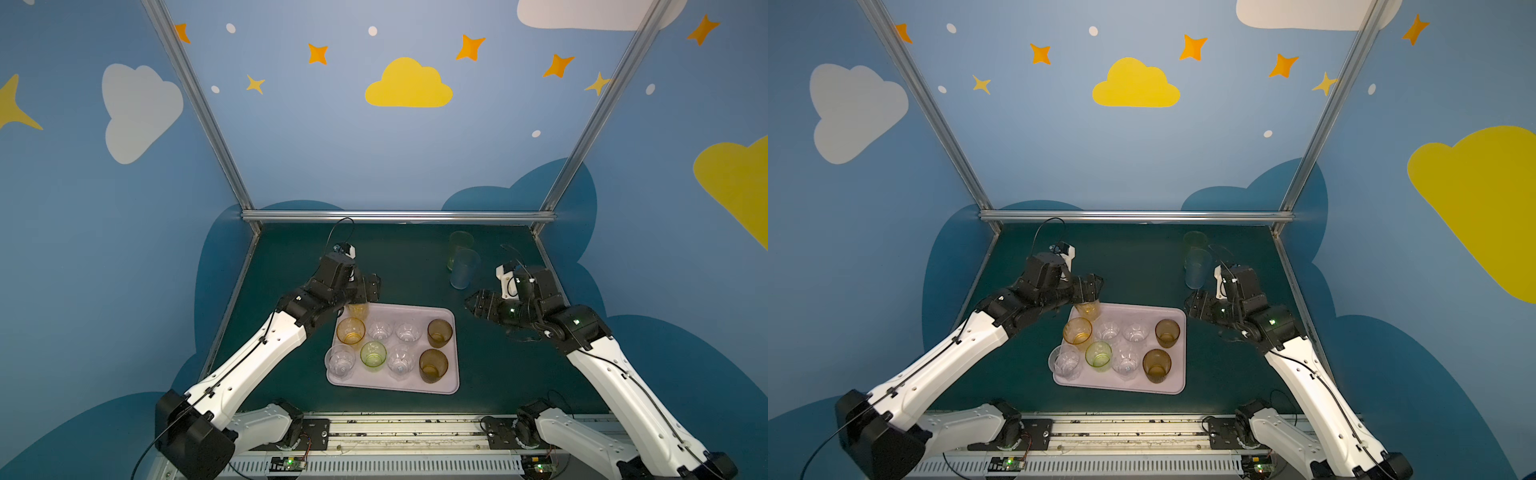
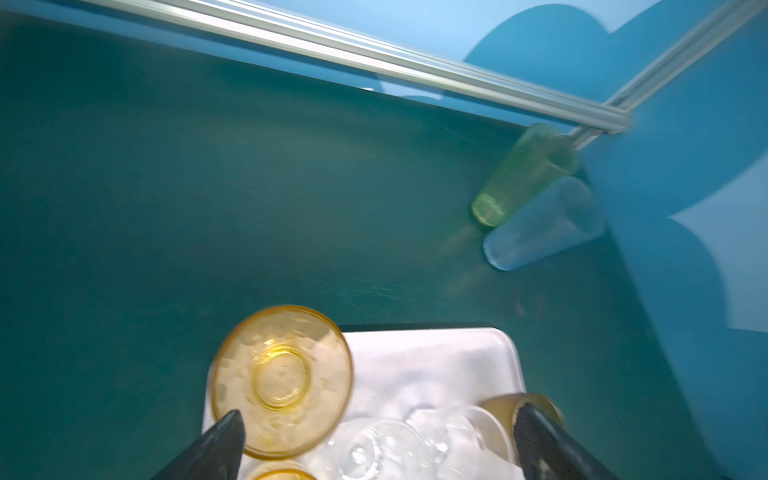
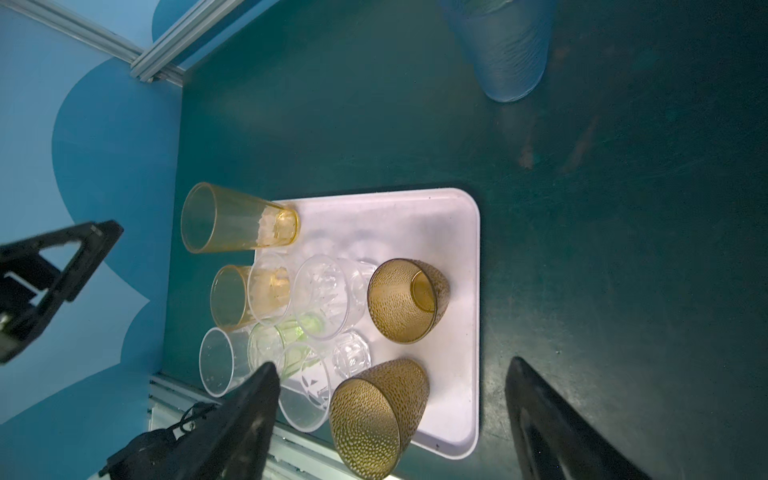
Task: Place the glasses into the tray
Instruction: 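Open the left gripper on the amber glass while the right reaches for the blue glass, then close the right gripper on the frosted blue glass rim and lift it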
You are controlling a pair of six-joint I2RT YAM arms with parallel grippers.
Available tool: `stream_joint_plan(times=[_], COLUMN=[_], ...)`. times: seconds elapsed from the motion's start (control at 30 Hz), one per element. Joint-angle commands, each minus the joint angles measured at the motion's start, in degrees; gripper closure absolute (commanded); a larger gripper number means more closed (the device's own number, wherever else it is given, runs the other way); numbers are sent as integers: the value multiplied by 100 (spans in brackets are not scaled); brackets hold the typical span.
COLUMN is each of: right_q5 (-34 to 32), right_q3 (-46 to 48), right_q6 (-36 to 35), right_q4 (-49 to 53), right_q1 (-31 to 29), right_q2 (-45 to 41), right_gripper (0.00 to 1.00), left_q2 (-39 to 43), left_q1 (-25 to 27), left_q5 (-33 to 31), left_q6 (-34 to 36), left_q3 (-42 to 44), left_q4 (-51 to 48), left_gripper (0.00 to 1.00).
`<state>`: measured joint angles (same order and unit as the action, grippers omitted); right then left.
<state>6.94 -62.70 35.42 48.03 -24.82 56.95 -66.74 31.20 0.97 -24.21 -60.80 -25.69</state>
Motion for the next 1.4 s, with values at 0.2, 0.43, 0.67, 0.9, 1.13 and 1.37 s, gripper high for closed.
stream_joint_plan(times=[0.2, 0.43, 0.67, 0.9, 1.13, 1.37], right_q5=[-440, -640, -582, -104, 60, 0], right_q3=[-921, -1550, -2179, -2613, -2871, -2872], right_q6=[-387, -483, -426, -181, -44, -22], right_q4=[147, -2, -124, -477, -557, -624], right_q1=[782, 1460, 1743, 1744, 1678, 1663], right_q2=[1219, 2175, 3153, 4011, 4581, 4818], right_gripper=[16, 16, 32, 56, 63, 68], left_q2=[1318, 2117, 2444, 2499, 2593, 2649], left_q1=[9, 1, 2, 2, 0, 2], left_q5=[744, 252, 175, 237, 2, -97], left_q6=[-449, -295, -339, -338, -278, -260], left_q3=[1020, 1259, 1526, 1639, 1660, 1729], left_q4=[569, 306, 302, 339, 253, 273], left_gripper=[0, 0, 0, 0, 0, 0])
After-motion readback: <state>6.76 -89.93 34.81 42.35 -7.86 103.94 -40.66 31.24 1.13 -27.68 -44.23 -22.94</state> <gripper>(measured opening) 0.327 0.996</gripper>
